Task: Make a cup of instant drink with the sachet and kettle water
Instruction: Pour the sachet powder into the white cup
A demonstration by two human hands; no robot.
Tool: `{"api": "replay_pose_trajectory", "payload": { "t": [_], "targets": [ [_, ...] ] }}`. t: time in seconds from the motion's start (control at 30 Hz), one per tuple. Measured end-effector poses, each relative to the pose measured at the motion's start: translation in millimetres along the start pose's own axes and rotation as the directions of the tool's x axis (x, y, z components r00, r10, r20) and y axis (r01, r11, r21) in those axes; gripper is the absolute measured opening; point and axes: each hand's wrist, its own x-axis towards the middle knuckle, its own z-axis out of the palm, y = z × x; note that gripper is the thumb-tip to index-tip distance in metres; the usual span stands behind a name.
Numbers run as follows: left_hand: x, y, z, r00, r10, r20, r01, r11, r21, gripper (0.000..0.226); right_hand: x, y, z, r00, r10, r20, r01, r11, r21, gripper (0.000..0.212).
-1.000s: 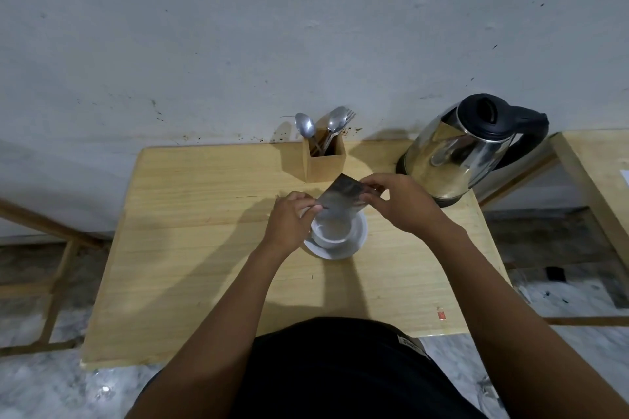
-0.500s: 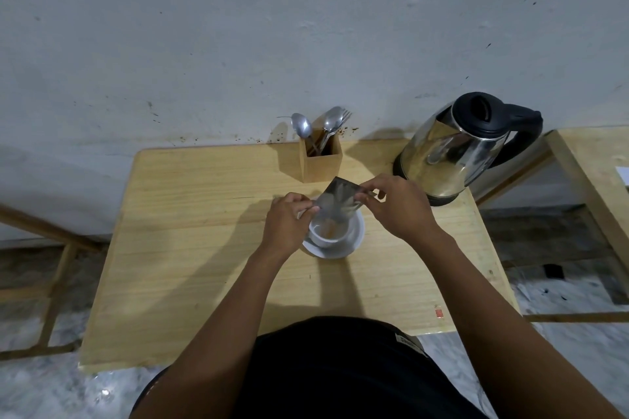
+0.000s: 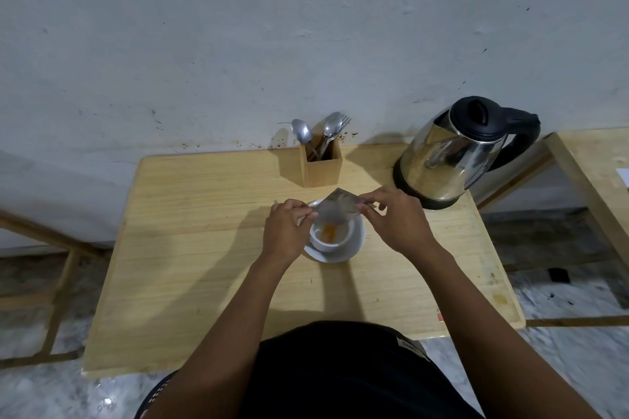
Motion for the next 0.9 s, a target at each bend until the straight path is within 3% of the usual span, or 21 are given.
{"api": "replay_pose_trajectory", "payload": {
  "t": [0.1,0.27,0.47,0.63,0.9],
  "targets": [
    [-1,2,0,1.0,0.0,-0.005,0.0,1.0,0.014,0.024,-3,0,-3,0.999,-0.016,0.041,0.015,1.0,0.025,0.016],
    [-3,6,-1,0.999,0.01,-0.036,-0.009,0.999,0.033,0.024,-5,-1,-6,0.995,0.086,-0.048,-0.081,0.991,0.107,0.011],
    [-6,7,-5,0.998,0.028,-0.058,-0.023,0.996,0.087,0.025,-7,-8,-8,0.996,0.022,-0.089,-0.018,0.999,0.04,0.007],
    [-8,9,-5,0.997,0.047,-0.055,-0.043,0.996,0.075,0.025,-1,-8,-7,0.994,0.109,-0.004,-0.103,0.952,0.29,0.004],
    [-8,11,-8,0.997,0.041,-0.062,-0.038,0.998,0.047,0.025,1,-9,-2,0.993,0.085,-0.084,-0.07,0.982,0.174,0.01]
  ]
}}
